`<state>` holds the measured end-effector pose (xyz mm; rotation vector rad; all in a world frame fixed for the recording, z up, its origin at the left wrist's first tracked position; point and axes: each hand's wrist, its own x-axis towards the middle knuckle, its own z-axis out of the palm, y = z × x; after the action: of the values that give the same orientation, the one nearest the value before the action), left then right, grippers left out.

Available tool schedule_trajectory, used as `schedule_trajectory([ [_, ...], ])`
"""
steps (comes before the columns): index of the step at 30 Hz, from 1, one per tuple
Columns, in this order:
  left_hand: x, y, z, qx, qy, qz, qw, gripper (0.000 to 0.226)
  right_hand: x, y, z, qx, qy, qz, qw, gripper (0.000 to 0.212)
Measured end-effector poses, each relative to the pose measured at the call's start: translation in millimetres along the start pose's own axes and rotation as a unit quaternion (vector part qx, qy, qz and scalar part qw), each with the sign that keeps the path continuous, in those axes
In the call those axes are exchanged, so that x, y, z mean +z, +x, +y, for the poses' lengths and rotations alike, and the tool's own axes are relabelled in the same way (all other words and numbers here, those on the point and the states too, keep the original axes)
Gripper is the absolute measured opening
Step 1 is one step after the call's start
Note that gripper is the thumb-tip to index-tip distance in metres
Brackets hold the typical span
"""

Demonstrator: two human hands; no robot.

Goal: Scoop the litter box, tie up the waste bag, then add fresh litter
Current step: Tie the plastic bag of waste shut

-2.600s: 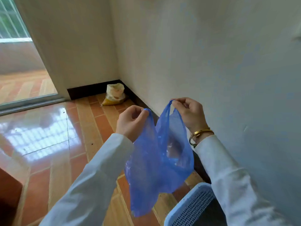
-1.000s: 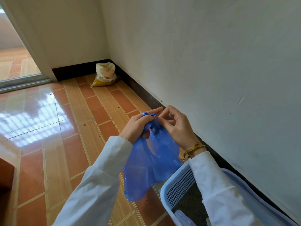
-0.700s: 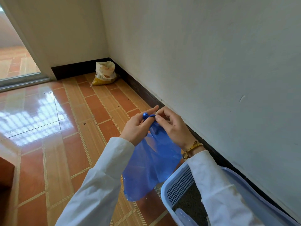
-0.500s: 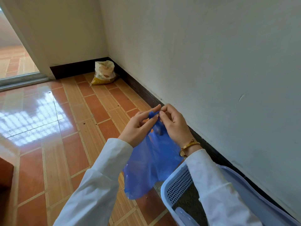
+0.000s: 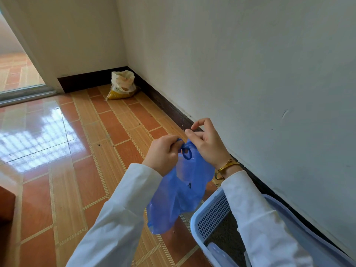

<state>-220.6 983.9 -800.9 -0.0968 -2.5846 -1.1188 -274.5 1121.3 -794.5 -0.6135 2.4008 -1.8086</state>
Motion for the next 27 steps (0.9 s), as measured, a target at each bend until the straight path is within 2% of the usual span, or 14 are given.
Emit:
schedule_trajectory([
  [2, -4, 4, -1, -0.103, -0.166, -0.042, 0.98, 0.029, 1, -2, -4, -0.051, -0.009, 0.001, 0.999, 0.027],
  [4, -7, 5, -2, -0.167, -0.305, -0.043, 0.937, 0.031, 4, -4, -6, -0.091, -0.086, 0.039, 0.991, 0.034],
  [6, -9, 5, -1, -0.197, -0.375, -0.022, 0.905, 0.029, 7, -5, -8, -0.099, -0.167, 0.084, 0.977, 0.041],
  [8, -11, 5, -1, -0.208, -0.415, -0.009, 0.886, 0.025, 7, -6, -10, -0.102, -0.195, 0.088, 0.972, 0.042],
  [11, -9, 3, 2, -0.198, -0.427, 0.012, 0.882, 0.021, 9, -6, -12, -0.108, -0.137, 0.075, 0.982, 0.033],
  [13, -6, 3, 2, -0.194, -0.399, 0.058, 0.894, 0.018, 10, -4, -12, -0.092, -0.103, 0.103, 0.985, 0.031],
  [15, -5, 4, -5, -0.204, -0.356, 0.121, 0.904, 0.022, 7, -1, -4, -0.04, -0.086, 0.14, 0.986, 0.035],
  [19, -3, 1, -53, -0.333, -0.328, 0.229, 0.853, 0.023, -14, -5, 38, 0.125, -0.077, 0.2, 0.969, 0.037],
  [23, 15, -25, -104, -0.431, -0.274, 0.256, 0.821, 0.021, -29, -26, 86, 0.229, -0.109, 0.243, 0.936, 0.033],
  [27, 24, -52, -134, -0.469, -0.244, 0.275, 0.803, 0.019, -41, -43, 117, 0.29, -0.15, 0.241, 0.914, 0.03],
])
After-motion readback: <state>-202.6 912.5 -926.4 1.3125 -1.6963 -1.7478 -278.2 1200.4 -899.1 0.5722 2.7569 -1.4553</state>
